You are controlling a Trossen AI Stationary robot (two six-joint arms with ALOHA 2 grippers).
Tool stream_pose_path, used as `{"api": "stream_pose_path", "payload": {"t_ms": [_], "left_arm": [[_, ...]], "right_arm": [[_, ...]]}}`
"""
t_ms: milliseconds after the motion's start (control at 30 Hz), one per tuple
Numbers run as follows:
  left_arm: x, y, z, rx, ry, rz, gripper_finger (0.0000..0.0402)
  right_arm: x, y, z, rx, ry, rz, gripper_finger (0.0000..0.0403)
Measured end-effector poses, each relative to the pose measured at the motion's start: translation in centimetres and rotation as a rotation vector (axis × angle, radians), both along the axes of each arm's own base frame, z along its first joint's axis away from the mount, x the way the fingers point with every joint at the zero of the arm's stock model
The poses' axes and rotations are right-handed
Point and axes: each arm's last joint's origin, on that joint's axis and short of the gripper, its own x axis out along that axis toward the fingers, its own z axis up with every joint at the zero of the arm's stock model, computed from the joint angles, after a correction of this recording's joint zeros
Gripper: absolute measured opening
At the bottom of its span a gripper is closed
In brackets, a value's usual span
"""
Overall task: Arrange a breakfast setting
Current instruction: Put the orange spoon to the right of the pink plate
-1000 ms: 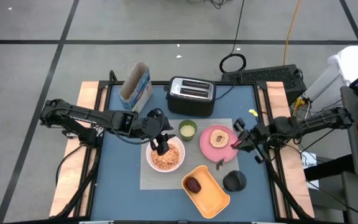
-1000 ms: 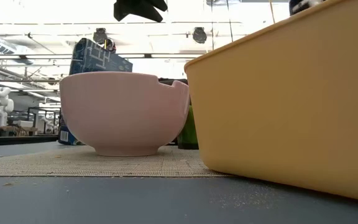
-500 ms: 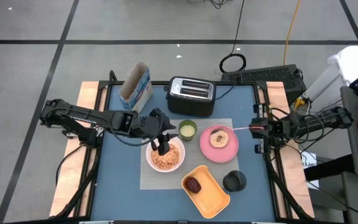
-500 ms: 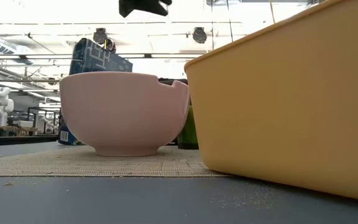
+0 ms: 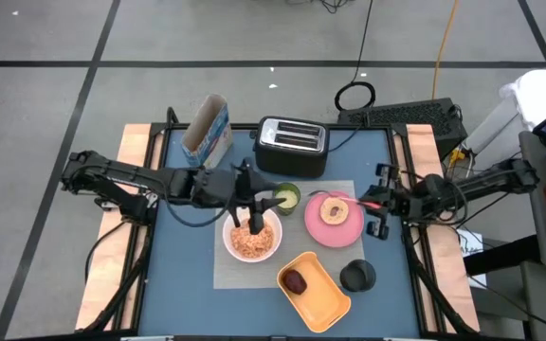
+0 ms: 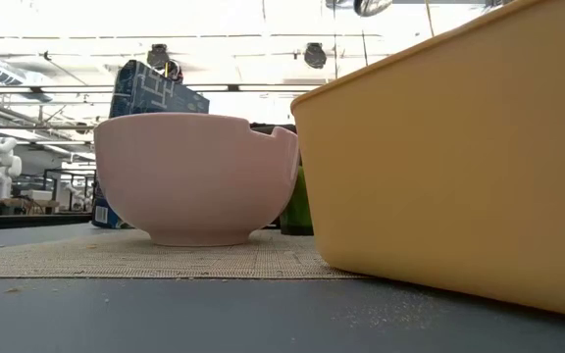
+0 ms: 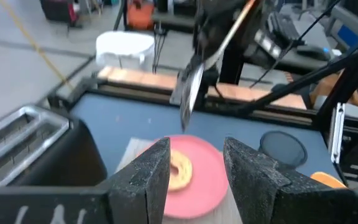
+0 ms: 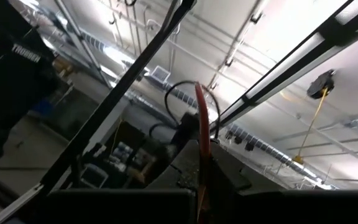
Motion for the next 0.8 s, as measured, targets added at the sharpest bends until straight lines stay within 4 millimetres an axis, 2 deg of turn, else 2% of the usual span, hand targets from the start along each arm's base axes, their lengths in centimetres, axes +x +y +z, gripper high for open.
{"api": "stream_pose_path", "payload": {"t_ms": [267,800], "left_arm": [[1.6,-0.3,-0.2,0.131,-0.075,-0.039,0.0154],[6.8,-1.1,-4.8,0.318,-0.11,-0.078,0.0154]], "right_arm": [[1.5,0.3,-1.0,-0.025,0.04,-0.014,0.0006],[3.2,0.4,-2.7,-0.01,0.142,-0.006,0.0006]]}}
